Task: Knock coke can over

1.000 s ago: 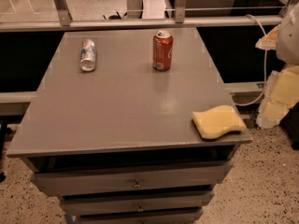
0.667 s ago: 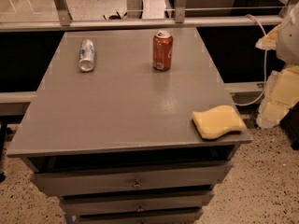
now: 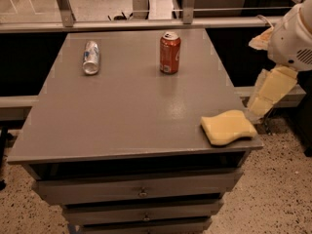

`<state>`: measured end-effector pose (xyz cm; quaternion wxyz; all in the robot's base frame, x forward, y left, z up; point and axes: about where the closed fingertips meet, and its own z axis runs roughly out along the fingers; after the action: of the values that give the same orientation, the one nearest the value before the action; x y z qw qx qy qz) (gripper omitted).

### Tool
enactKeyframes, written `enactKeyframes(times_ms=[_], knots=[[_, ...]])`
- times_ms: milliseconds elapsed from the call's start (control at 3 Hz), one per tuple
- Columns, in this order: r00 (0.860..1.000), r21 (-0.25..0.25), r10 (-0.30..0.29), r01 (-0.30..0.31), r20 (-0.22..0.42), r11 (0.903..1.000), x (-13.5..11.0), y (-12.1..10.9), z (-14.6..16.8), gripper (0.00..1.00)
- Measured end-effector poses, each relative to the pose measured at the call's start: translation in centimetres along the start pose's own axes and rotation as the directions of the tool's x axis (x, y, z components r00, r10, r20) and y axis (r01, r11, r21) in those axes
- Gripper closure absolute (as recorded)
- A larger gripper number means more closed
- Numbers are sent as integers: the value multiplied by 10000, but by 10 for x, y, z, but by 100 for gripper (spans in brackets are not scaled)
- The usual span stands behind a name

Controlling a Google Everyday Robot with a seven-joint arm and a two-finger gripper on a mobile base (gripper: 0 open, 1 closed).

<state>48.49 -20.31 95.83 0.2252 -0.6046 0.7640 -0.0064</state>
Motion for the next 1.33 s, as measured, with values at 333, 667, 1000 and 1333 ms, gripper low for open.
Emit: enactKeyframes(times_ms=[333,667,1000,1333], knots=[[9913,466,184,-246,1305,9986,-22,-43,35,0],[9644,834,457,-697,2606,9941,-50,-88,77,0],[9632,836,488,-732,2642,9938,-50,-88,78,0],[9444,862,746,-1074,3203,9905,-56,-99,89,0]])
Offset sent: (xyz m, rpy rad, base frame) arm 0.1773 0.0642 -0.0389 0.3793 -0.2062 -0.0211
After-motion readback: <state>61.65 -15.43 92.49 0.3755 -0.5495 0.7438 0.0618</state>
